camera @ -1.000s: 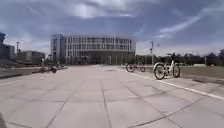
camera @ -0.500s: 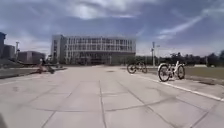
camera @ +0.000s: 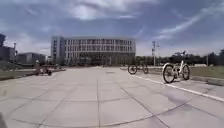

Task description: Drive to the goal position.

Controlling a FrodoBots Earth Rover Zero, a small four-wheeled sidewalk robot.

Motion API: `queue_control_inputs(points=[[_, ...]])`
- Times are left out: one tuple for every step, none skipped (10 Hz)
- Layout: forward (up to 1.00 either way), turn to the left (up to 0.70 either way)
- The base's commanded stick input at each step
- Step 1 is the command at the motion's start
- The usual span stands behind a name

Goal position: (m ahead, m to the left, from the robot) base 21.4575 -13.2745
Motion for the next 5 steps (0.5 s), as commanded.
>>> queue_control_inputs(points=[[0.7,0.14],[0.7,0.14],[0.7,0.14],[0.7,0.14],[0.7,0.14]])
